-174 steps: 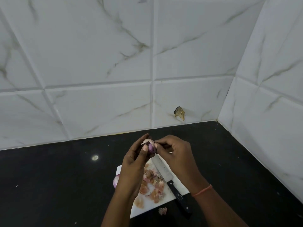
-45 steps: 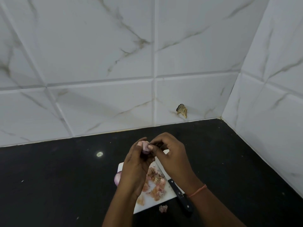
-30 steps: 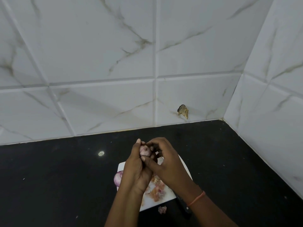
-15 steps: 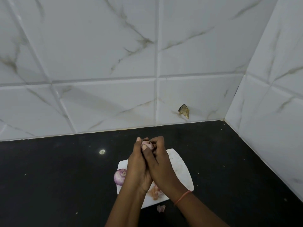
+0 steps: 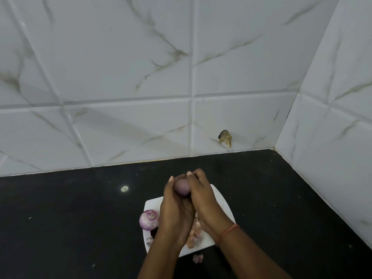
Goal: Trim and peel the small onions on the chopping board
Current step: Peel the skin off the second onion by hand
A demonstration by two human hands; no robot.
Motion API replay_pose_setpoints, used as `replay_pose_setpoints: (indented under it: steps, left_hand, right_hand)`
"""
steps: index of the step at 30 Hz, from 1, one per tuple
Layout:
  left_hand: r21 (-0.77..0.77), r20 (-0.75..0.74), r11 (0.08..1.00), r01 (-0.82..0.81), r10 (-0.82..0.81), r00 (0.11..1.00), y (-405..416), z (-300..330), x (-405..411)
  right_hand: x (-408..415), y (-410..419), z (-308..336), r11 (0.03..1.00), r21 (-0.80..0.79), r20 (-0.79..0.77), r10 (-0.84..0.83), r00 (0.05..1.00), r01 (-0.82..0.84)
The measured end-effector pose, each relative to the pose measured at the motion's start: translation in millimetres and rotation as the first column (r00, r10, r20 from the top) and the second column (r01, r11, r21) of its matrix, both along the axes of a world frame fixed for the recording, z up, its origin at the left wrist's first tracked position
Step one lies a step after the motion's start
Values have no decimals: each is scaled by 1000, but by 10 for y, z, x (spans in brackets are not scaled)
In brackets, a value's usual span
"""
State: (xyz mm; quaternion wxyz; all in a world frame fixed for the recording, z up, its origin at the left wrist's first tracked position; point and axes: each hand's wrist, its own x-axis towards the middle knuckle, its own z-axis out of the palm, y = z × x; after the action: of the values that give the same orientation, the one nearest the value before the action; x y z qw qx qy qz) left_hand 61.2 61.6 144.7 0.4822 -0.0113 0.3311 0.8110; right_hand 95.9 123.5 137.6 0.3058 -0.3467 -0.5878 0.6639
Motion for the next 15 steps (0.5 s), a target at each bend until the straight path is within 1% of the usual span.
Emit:
replay_pose_setpoints:
  steps: [2,4,7,8,10,13,15]
  left_hand:
    - [88,0,996,16,-16,1000,-2,13,-12]
    - [132,-33,991,-2,6,999,11,-2,-14]
    - [49,-186,998,-38,47,981,55,-70,-27]
    - [1,-241,998,-64,63,969,67,-100,-28]
    - [-55,-293,992,-110,89,952,72,-115,-19]
    - [-66,-363,988,-137,104,926,42,-66,5]
    - [-76,-384,985,-156,116,916,34,-45,4]
  right_hand:
    - [31,57,-12,995,-88,-3,39,999,-39]
    - [93,71,-24,988,-143,-23,62,998,-65]
    - [160,46,-59,973,-197,-56,114,992,-122]
    - [171,36,-70,973,-185,-51,127,991,-135]
    - [186,11,-73,983,-111,-20,146,989,-148]
    - [214,-51,-45,985,20,3,169,986,-169]
    - [221,-77,-31,981,67,-6,184,983,-184]
